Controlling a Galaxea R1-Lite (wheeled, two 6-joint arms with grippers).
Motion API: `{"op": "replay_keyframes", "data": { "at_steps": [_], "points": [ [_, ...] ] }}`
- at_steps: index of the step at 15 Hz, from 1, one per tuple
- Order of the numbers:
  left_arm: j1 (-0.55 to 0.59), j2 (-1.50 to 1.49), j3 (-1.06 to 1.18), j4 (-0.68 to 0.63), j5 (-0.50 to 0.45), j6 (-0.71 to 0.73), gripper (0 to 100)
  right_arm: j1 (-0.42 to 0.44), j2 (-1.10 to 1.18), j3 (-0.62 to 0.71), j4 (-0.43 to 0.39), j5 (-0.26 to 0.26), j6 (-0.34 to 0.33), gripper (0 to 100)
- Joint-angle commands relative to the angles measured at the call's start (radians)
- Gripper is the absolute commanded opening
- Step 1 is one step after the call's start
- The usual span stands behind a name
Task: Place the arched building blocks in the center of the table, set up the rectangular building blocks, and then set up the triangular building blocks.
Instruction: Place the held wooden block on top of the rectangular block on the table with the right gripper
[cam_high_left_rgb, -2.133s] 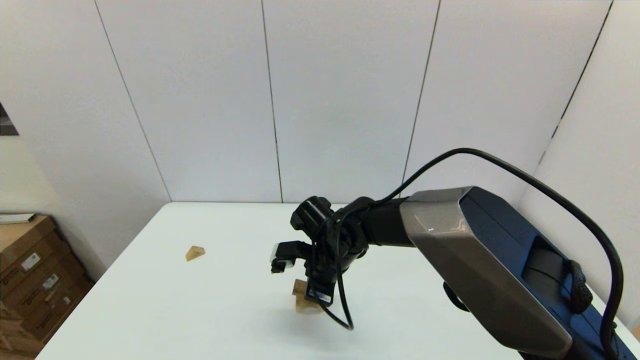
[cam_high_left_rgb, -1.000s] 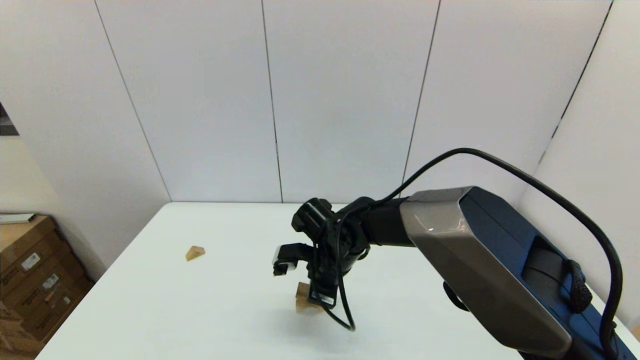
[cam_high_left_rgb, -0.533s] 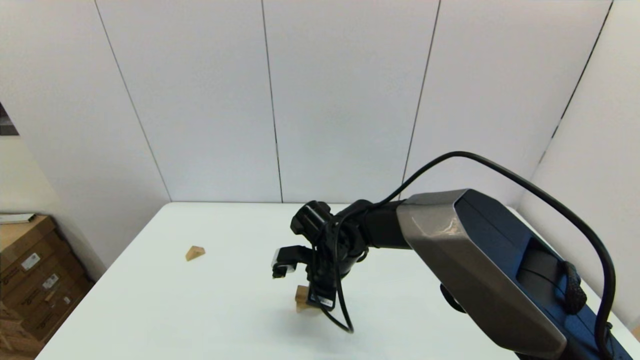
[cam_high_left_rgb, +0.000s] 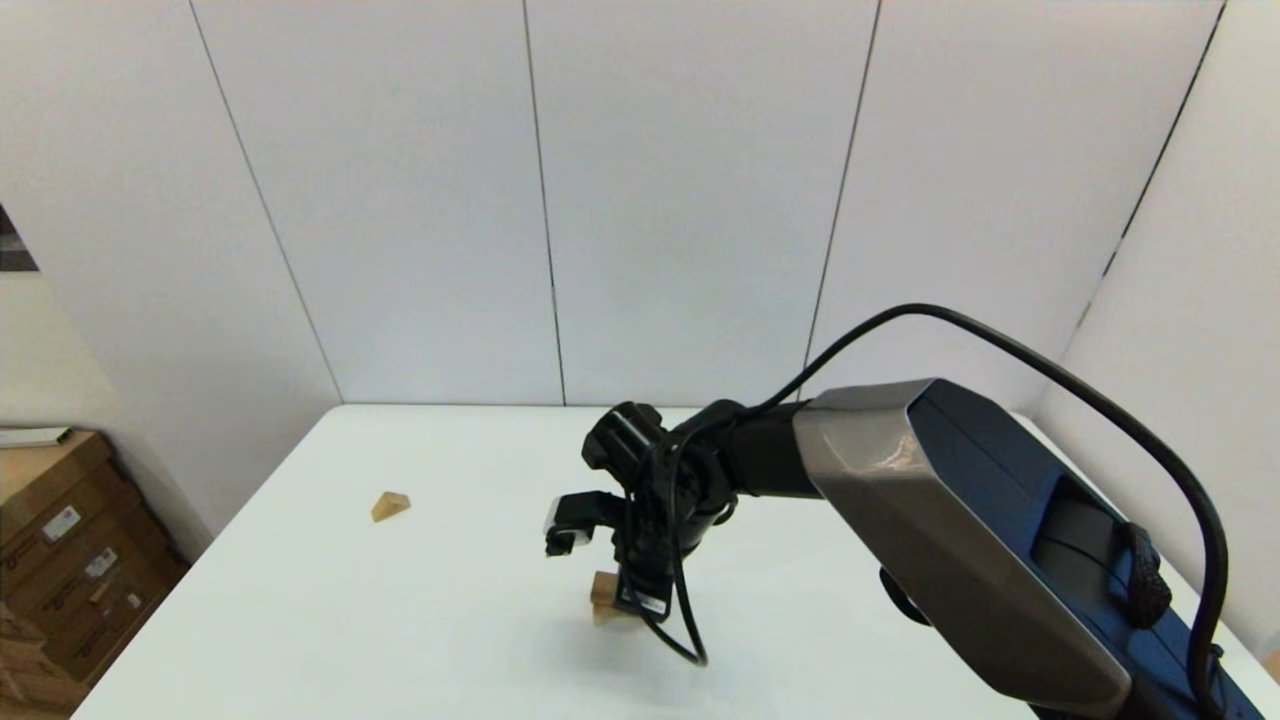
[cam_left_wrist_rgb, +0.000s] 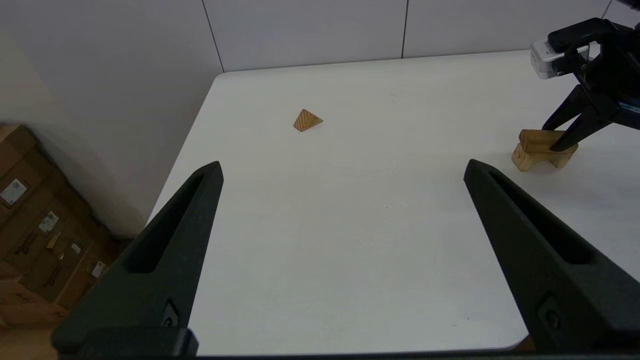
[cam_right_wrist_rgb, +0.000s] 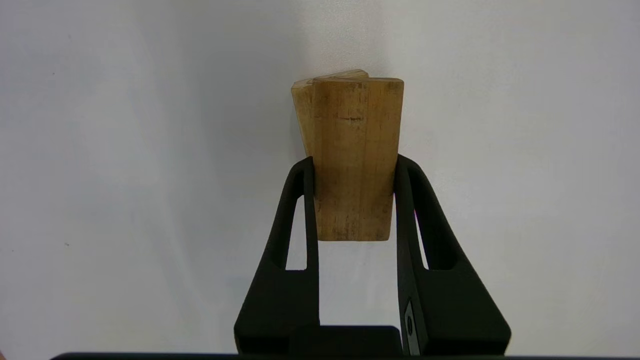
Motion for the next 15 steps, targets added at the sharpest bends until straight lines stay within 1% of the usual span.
{"op": "replay_keyframes", "data": {
  "at_steps": [1, 10, 12, 15],
  "points": [
    [0.0, 0.001, 0.0, 0.001, -0.001, 0.0, 100, 0.0, -0.017, 0.0, 0.01, 0.001, -0.003, 0],
    [0.0, 0.001, 0.0, 0.001, -0.001, 0.0, 100, 0.002, -0.023, 0.002, 0.016, 0.0, 0.0, 0],
    [0.0, 0.001, 0.0, 0.001, -0.001, 0.0, 100, 0.002, -0.023, 0.002, 0.036, 0.0, 0.0, 0],
    [0.0, 0.001, 0.0, 0.001, -0.001, 0.0, 100, 0.003, -0.02, 0.002, 0.037, 0.001, 0.0, 0]
  ]
}}
